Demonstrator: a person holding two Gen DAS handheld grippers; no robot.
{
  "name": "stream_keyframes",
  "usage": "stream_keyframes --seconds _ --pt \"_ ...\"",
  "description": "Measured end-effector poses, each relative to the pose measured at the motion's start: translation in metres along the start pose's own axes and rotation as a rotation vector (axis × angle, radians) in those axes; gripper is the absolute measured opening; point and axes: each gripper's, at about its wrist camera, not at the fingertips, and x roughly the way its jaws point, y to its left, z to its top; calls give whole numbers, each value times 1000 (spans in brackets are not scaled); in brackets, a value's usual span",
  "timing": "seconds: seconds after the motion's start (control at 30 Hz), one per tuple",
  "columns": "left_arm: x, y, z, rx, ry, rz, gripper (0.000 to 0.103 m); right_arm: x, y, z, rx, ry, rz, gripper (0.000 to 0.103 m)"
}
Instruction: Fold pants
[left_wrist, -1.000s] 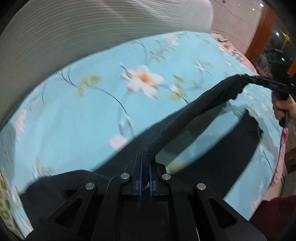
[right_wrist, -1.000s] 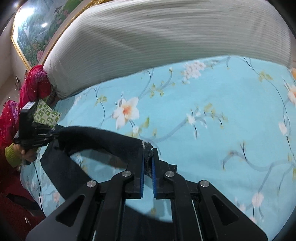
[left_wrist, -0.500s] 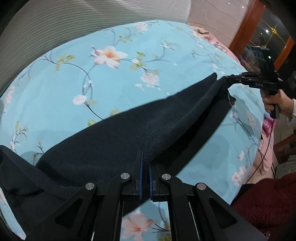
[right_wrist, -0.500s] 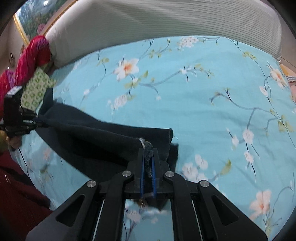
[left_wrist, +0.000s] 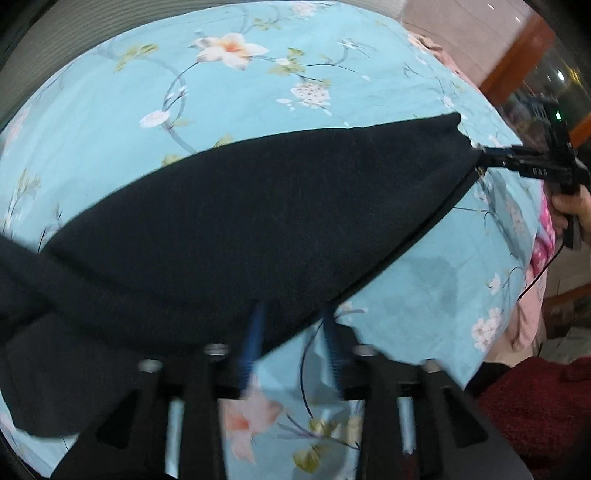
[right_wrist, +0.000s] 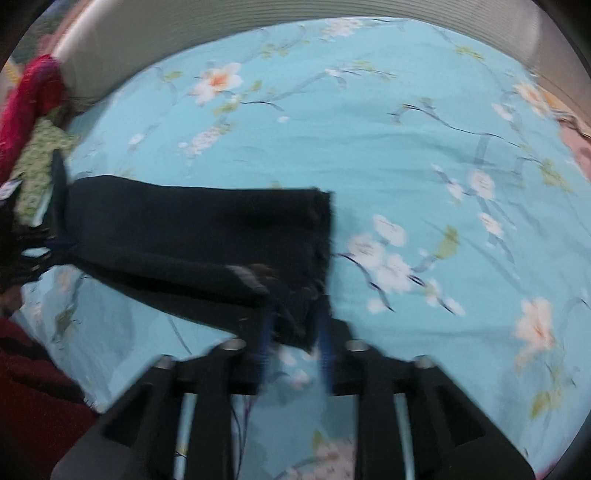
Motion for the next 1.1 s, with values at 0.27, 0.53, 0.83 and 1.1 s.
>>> stream_keyframes --seconds 0.27,0.53,0.83,1.1 --pt "-43 44 -13 -275 -66 29 57 -35 22 3 44 -131 57 43" --pt "-76 126 15 -601 -59 125 67 -4 115 30 -58 -118 295 43" --pt "-73 204 59 -819 70 323 70 37 251 51 -298 -40 486 56" --pt "-62 227 57 -844 95 389 12 78 338 63 -474 -1 527 57"
